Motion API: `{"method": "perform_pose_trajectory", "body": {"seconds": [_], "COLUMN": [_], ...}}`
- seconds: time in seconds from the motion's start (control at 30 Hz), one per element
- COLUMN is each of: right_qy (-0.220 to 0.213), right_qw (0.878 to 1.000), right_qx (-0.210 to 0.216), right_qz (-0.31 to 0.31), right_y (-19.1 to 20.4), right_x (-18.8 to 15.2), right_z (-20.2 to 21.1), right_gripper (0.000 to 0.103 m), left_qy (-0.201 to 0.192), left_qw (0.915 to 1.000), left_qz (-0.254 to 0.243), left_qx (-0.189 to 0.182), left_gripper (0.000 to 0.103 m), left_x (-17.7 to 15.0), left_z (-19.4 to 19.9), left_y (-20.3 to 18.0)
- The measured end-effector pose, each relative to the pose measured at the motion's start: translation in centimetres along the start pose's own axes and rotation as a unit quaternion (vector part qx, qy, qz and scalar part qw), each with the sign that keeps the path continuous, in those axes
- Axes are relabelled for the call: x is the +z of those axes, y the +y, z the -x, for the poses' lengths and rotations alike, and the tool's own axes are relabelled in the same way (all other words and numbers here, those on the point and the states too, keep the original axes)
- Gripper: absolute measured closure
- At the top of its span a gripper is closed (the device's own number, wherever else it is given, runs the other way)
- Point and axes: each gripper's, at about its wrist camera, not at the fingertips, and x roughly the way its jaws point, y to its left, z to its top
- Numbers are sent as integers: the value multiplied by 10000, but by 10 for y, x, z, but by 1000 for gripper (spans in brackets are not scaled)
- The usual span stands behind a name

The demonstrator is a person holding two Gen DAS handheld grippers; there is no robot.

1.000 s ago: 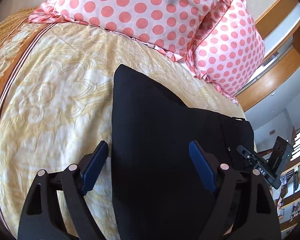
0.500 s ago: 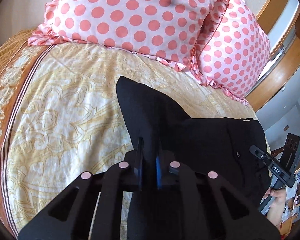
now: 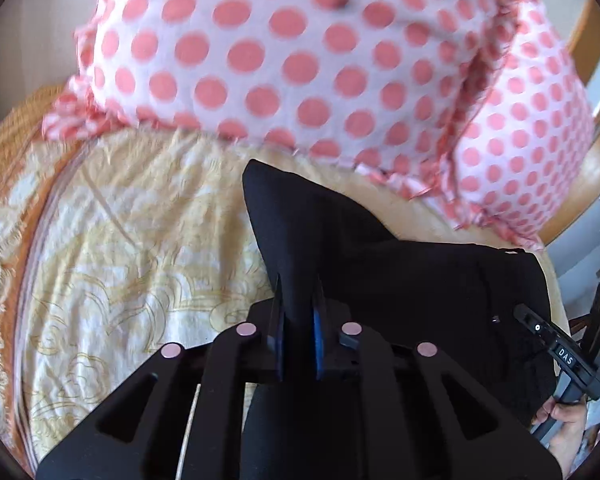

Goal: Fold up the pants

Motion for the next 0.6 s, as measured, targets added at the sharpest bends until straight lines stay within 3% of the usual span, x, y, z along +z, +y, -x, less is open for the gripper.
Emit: {"method": "perform_pose_trajectory", "body": {"seconds": [0.07, 0.1, 0.2, 0.27, 0.3, 0.33, 0.4, 0.43, 0.5, 0.6], "right_qy": [-12, 16, -29, -234, -422, -584, -949, -1040, -1140, -810], "right_qw": [9999, 9995, 9951, 9902, 9879, 9850, 9729, 9708, 9771, 9840], "right_qx": [-140, -268, -872, -1270, -1398, -1529, -1919, -1944, -1477, -918], "right_qz": [59, 138, 464, 525, 521, 554, 869, 945, 1019, 1295], "right_y": [1, 4, 12, 12, 12, 15, 28, 32, 43, 64], "right_x": [-3, -3, -5, -8, -10, -13, -24, -28, -39, -57], "right_z": [0, 0, 6, 20, 31, 41, 61, 67, 80, 79], "right_gripper": [77, 69, 48, 34, 29, 28, 29, 29, 29, 29], "left_qy": [-17, -47, -142, -441, -602, -798, -1196, -1255, -1249, -1025], "left_qw": [9999, 9996, 9988, 9957, 9939, 9917, 9868, 9858, 9865, 9864], "left_qz": [0, -40, -83, -201, -294, -404, -711, -819, -977, -1283], "left_qx": [135, 278, 457, 793, 873, 920, 829, 758, 400, 90], "left_gripper": [74, 63, 57, 50, 40, 31, 23, 19, 17, 16], "left_x": [-3, -4, -5, -10, -13, -18, -40, -49, -73, -108], "left_z": [-6, -7, -1, 19, 30, 44, 76, 87, 101, 103], "left_y": [2, 1, -2, -5, -7, -10, -24, -32, -48, -74]}}
